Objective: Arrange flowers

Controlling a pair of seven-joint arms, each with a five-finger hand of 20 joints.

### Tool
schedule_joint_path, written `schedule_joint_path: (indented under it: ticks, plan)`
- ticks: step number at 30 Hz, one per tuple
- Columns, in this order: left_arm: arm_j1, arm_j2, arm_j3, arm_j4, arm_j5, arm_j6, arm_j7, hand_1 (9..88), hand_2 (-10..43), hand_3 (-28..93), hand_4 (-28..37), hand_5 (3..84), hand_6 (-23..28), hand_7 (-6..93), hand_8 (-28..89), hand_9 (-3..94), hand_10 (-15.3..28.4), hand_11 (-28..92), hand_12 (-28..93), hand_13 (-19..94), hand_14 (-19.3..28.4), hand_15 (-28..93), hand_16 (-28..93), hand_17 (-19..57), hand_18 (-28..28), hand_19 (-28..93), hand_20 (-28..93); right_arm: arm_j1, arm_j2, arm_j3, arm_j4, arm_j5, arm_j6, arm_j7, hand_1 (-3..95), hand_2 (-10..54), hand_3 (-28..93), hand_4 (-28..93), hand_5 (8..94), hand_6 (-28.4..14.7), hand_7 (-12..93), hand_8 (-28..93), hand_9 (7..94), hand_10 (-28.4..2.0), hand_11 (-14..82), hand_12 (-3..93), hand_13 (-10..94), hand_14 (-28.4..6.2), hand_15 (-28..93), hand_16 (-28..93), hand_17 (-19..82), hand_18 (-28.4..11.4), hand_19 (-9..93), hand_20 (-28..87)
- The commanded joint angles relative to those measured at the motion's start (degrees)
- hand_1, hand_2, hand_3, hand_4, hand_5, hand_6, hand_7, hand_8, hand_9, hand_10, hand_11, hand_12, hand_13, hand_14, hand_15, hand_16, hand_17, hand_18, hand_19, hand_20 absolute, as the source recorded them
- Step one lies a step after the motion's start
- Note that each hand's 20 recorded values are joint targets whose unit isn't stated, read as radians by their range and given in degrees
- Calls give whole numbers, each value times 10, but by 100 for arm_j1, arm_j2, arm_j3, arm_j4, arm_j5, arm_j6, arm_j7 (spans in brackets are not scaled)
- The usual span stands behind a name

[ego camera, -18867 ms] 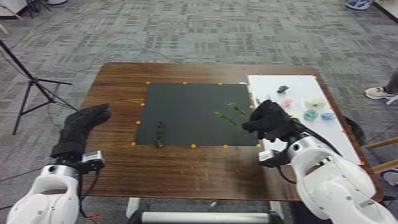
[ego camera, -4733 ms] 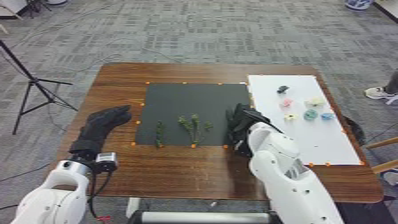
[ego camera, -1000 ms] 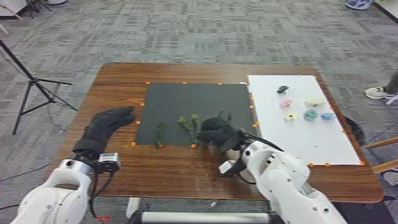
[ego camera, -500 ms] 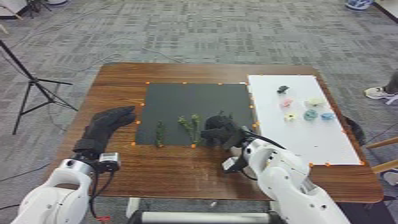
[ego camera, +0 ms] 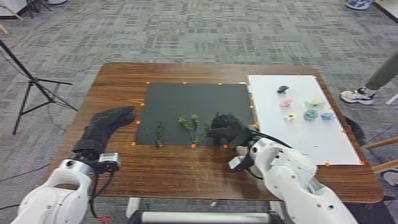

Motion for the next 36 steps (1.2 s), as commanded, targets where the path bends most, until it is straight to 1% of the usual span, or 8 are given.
schedule_joint_path:
  ticks: [1, 15, 22, 27, 31, 34, 35, 36]
  plan:
    - [14, -50, 20, -11, 4, 15, 6, 208, 8, 667, -252, 462, 48, 139, -73, 472, 143, 189, 115, 341, 186, 176, 7, -2, 138, 73, 147, -73, 92, 34, -3, -48, -87, 61, 178, 143, 712, -37, 496, -64, 625, 42, 727, -152, 94, 106, 937, -28, 615, 235, 656, -168, 932, 622]
    - [49, -46, 1, -22, -8, 17, -8, 208, 8, 667, -253, 462, 48, 140, -73, 472, 143, 188, 115, 341, 186, 175, 7, -3, 139, 73, 147, -174, 155, 78, -91, -75, -170, 116, 175, 141, 714, -38, 502, -65, 632, -7, 734, -152, 95, 108, 937, -28, 618, 232, 658, -166, 932, 626]
    - [52, -38, 1, -24, -6, -7, -22, 208, 8, 667, -253, 462, 48, 140, -73, 472, 144, 189, 115, 340, 187, 175, 8, -2, 138, 72, 147, -228, 155, 120, -120, -17, -260, 157, 170, 143, 716, -40, 509, -66, 655, -126, 739, -155, 96, 109, 937, -28, 620, 231, 659, -166, 932, 628]
    - [36, -33, 2, -17, -3, -36, -53, 209, 8, 666, -253, 462, 48, 140, -72, 472, 143, 189, 115, 341, 187, 176, 8, -2, 138, 72, 147, -286, 121, 217, -275, 173, -239, 70, 167, 139, 711, -39, 513, -66, 659, -146, 740, -154, 96, 109, 937, -28, 621, 232, 660, -166, 932, 629]
    - [-2, -24, 24, -2, -1, -57, -66, 208, 9, 666, -253, 462, 48, 139, -73, 472, 143, 189, 115, 340, 187, 176, 8, -2, 138, 72, 147, -289, 166, 480, -722, 844, -79, -74, 170, 119, 698, -45, 522, -62, 666, -152, 762, -153, 108, 118, 937, -30, 617, 234, 658, -166, 932, 632]
    - [-33, -15, 42, 10, 13, -106, -83, 208, 8, 666, -253, 462, 48, 140, -73, 471, 142, 189, 115, 339, 187, 176, 8, -2, 138, 72, 147, -274, 367, 759, -1047, 924, 365, -332, 187, 73, 674, -62, 528, -59, 671, -157, 785, -153, 129, 153, 936, -36, 562, 296, 629, -170, 932, 630]
    - [-47, -10, 50, 20, 10, -112, -84, 208, 8, 667, -252, 462, 48, 140, -73, 471, 142, 188, 115, 339, 187, 176, 8, -2, 138, 72, 147, -276, 446, 882, -1108, 835, 513, -453, 193, 60, 671, -65, 529, -57, 656, -156, 787, -151, 136, 160, 928, -40, 549, 312, 611, -174, 932, 614]
    - [-50, -10, 58, 21, 0, -100, -78, 208, 9, 667, -252, 462, 48, 140, -73, 471, 142, 189, 115, 340, 187, 176, 8, -2, 138, 72, 147, -278, 551, 1005, -1160, 771, 665, -550, 213, 33, 664, -68, 530, -56, 606, -147, 785, -151, 144, 170, 901, -52, 538, 323, 569, -182, 931, 566]
